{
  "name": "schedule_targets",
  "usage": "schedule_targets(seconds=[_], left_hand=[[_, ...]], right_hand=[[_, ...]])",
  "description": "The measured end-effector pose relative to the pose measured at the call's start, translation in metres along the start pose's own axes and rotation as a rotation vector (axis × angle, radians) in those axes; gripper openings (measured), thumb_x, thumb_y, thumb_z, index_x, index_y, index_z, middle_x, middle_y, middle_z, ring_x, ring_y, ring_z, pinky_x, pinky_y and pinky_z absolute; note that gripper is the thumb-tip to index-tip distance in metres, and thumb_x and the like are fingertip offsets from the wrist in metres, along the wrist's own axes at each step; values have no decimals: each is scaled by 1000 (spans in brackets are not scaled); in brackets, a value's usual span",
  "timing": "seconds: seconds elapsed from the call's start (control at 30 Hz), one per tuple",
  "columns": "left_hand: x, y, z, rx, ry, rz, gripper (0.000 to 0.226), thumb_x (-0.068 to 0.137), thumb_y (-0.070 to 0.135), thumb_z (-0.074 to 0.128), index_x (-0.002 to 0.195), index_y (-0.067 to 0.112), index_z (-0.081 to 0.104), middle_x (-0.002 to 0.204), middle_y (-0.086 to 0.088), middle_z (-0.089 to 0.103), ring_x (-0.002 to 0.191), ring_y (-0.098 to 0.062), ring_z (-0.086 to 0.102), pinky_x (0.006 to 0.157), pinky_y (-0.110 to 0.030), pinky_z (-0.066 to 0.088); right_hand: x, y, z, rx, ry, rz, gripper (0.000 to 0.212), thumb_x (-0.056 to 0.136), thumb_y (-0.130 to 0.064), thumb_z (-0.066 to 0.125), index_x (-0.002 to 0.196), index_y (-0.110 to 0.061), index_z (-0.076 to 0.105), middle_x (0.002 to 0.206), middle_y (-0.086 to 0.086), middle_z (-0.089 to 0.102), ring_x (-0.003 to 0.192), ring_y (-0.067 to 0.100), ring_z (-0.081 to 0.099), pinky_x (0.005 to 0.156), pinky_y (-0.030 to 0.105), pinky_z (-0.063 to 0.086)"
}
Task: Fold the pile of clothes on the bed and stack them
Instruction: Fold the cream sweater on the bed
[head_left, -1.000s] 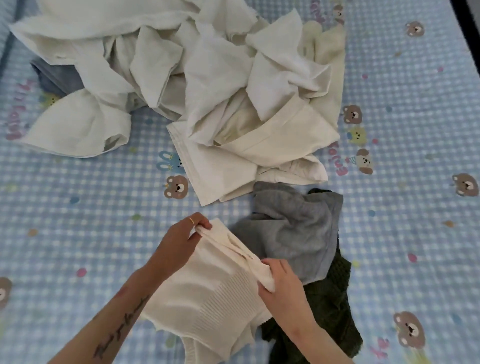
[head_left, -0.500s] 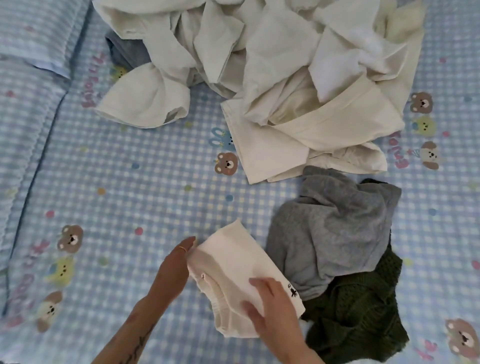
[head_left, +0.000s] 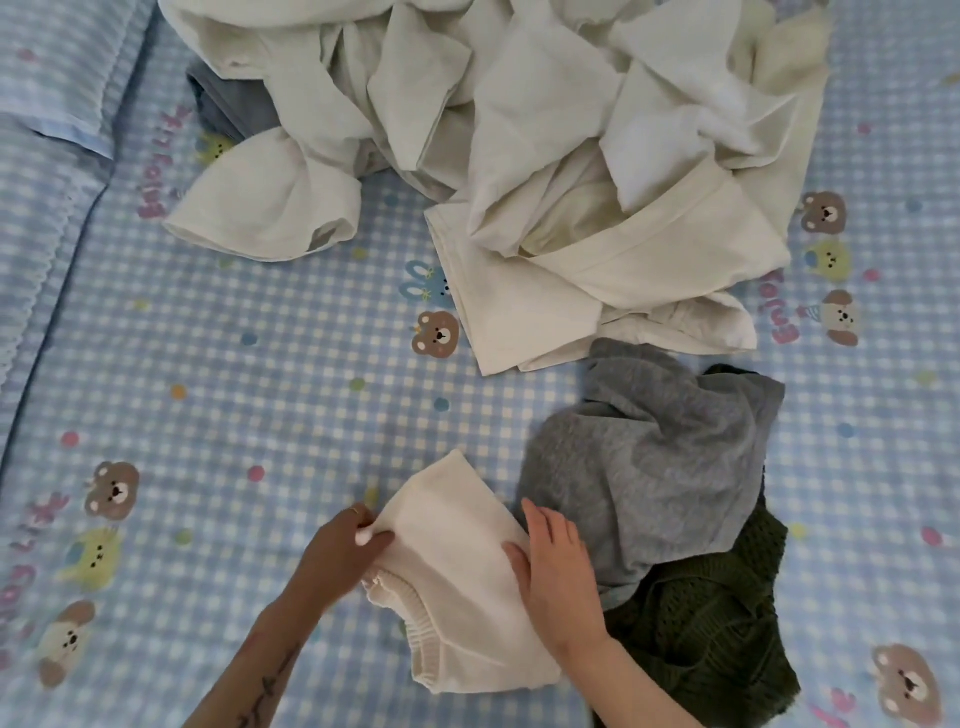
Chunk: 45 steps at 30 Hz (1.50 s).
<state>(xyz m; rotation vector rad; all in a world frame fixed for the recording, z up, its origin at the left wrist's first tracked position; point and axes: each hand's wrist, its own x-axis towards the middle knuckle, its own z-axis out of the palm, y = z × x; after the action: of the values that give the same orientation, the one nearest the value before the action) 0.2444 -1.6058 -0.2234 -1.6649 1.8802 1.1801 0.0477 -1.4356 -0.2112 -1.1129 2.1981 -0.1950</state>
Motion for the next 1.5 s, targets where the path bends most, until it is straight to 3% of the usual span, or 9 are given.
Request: schedule_targets(seconds=[0.2, 0.37, 0.53, 0.63, 0.87, 1.07, 1.23, 1.33, 1.5], left_hand=[[7, -4, 2, 10, -65, 129, 19, 91, 26, 58, 100, 10, 61, 101, -6, 56, 90, -18, 56, 75, -24, 42], [11, -17, -1, -102, -74, 30, 18, 87, 33, 62, 94, 17, 60, 93, 1, 62, 82, -12, 60, 68, -23, 45], [9, -20, 10, -201, -22, -15, 15, 78, 29, 65, 76, 26, 50, 81, 4, 59, 71, -10, 59, 60, -25, 46], [10, -33, 15, -109, -9, 95, 27, 76, 32, 70, 68, 33, 43, 82, 9, 49, 74, -7, 50, 60, -21, 36], [12, -27, 7, -11, -24, 157, 28, 73, 41, 71, 83, 30, 48, 89, 14, 46, 85, -8, 46, 68, -19, 35], [44, 55, 12, 1, -136, 269, 60, 86, 39, 62, 139, 20, 38, 134, 1, 43, 124, -17, 40, 104, -30, 33], [39, 67, 11, -27, -224, 170, 45, 90, 35, 58, 130, 17, 45, 124, 1, 49, 115, -19, 49, 87, -25, 35], [13, 60, 6, -38, -169, 166, 44, 94, 35, 52, 134, 20, 40, 121, 4, 53, 113, -19, 53, 90, -29, 39], [-37, 84, 9, -28, 15, 297, 20, 93, 35, 53, 111, 32, 44, 76, 8, 64, 69, -7, 61, 60, -24, 47]], right_hand=[[58, -36, 16, 173, -215, 43, 59, 92, -48, 49, 139, -18, 31, 136, 1, 45, 119, 20, 45, 98, 34, 38], [66, -39, 16, 215, -46, 112, 49, 86, -34, 63, 128, -17, 43, 125, 3, 49, 116, 22, 48, 93, 34, 42], [57, -45, 30, -272, 119, -466, 51, 94, -34, 39, 144, -23, 35, 152, 8, 34, 138, 28, 34, 109, 51, 28], [80, -37, 35, -400, -18, -477, 50, 89, -34, 56, 138, -27, 47, 152, 8, 35, 137, 30, 37, 107, 55, 33], [88, -27, 34, -308, -203, -404, 56, 101, -39, 25, 151, -32, -1, 153, -1, -27, 146, 24, -12, 118, 44, 0], [5, 14, 13, -60, -152, 12, 61, 100, -44, 28, 150, -29, -4, 154, -3, 24, 136, 10, 31, 103, 20, 34], [-11, 24, 7, -153, -302, 77, 70, 92, -58, 37, 148, -22, 18, 135, -3, 38, 124, 16, 39, 100, 27, 32], [-22, 20, 1, 5, -357, 89, 41, 89, -49, 48, 121, -25, 39, 123, -3, 40, 113, 18, 49, 86, 30, 38], [-48, 38, -36, 322, -233, 156, 18, 90, -36, 53, 96, -30, 37, 100, -9, 60, 95, 18, 58, 77, 30, 42]])
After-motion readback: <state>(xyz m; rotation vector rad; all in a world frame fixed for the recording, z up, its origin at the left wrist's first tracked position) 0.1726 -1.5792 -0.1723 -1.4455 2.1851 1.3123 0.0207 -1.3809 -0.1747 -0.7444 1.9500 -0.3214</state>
